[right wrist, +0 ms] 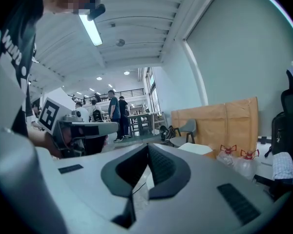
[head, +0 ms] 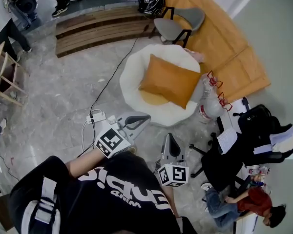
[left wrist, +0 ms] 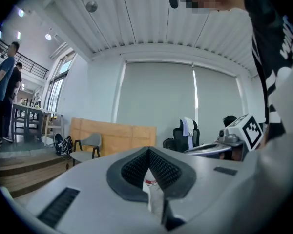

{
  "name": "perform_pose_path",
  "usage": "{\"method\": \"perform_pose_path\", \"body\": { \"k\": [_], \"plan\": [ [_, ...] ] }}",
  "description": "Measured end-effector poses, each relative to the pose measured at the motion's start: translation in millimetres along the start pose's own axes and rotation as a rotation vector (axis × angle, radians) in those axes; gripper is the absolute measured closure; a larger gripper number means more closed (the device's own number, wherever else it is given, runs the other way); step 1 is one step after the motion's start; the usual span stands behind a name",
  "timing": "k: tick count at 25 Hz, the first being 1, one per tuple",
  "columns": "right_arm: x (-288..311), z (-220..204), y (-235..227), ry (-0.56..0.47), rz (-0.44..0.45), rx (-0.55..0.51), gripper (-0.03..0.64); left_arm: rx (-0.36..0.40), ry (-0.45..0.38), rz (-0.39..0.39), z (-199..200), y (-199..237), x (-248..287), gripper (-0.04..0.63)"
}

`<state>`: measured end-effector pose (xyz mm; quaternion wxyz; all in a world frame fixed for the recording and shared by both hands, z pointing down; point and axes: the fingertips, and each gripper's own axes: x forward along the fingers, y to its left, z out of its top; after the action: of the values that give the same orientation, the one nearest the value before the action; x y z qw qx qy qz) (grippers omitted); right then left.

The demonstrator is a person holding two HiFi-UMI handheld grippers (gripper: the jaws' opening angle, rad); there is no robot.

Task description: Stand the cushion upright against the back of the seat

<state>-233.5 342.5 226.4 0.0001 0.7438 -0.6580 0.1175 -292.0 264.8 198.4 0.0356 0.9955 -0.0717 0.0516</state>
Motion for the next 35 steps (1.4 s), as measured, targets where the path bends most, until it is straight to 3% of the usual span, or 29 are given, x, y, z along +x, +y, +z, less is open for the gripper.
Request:
{"method": "perform_pose_path", "body": {
  "k": [12, 23, 35],
  "plan": [
    [16, 2, -44, 0.013, 0.026, 0.0, 0.595, -0.005, 0.001, 0.045, 1, 10, 40, 0.588],
    [46, 5, -76, 0.018, -0.01, 0.003, 0.595, -0.009, 0.0, 0.016, -1, 34, 83, 0.588],
    [137, 19, -115, 0.034, -0.017, 0.018, 0.595, -0.017, 0.004, -0.002, 10, 114, 153, 0.588]
  ]
}}
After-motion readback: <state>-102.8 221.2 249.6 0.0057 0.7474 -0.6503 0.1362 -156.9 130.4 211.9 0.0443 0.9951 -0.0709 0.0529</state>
